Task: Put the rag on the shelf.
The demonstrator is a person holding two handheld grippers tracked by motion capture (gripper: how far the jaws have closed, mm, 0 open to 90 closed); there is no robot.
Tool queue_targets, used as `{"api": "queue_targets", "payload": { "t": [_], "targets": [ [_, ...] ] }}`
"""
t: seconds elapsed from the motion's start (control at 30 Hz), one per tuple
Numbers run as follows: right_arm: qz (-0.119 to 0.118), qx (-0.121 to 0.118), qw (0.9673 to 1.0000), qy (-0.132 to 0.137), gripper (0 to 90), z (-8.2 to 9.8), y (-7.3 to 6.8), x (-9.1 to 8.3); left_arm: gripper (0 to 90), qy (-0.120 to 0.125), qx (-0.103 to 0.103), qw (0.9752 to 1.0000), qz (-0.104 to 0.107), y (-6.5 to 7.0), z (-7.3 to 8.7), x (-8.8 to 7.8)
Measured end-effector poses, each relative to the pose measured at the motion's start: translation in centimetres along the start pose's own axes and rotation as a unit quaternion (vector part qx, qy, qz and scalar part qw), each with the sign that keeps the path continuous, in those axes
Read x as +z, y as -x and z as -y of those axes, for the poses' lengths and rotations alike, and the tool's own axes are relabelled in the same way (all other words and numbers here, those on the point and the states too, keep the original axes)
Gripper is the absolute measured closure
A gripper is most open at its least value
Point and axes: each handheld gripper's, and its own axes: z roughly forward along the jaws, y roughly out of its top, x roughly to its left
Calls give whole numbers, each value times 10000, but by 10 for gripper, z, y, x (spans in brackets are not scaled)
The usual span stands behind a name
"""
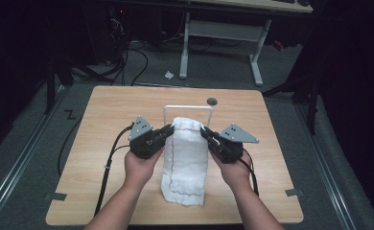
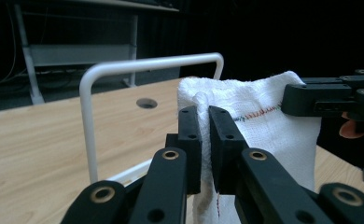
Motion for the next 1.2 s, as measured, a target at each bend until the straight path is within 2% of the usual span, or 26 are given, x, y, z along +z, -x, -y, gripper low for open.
{"api": "queue_targets", "payload": {
  "t": [0.27, 0.3, 0.4, 0.57, 0.6, 0.73, 0.8, 0.97, 1.07, 1.2],
  "targets": [
    [38, -44, 9996, 289, 858, -19, 3, -10, 841, 239, 150, 9996, -28, 7, -20, -6],
    [39, -76, 9993, 373, 858, -25, 4, -13, 842, 319, 176, 9993, -32, 8, -27, -8],
    [43, -115, 9987, 492, 858, -35, 5, -17, 842, 402, 230, 9989, -51, 10, -34, -9],
    [28, -184, 9978, 636, 858, -54, 6, -23, 842, 641, 369, 9973, -31, 11, -55, -15],
    [28, -184, 9978, 636, 858, -54, 6, -23, 842, 641, 369, 9973, -31, 11, -55, -15],
    [33, -270, 9967, 762, 858, -73, 6, -27, 842, 796, 546, 9953, -27, 12, -74, -20],
    [35, -291, 9963, 803, 858, -80, 6, -28, 842, 864, 555, 9947, -26, 12, -80, -20],
    [52, -347, 9956, 865, 858, -90, 5, -30, 842, 899, 632, 9939, -63, 14, -91, -20],
    [129, -390, 9958, 813, 857, -94, 5, -29, 842, 890, 672, 9937, -97, 14, -95, -19],
    [230, -316, 9962, 783, 859, -98, 8, -26, 842, 819, 686, 9942, -142, 11, -102, -14]
  ]
}}
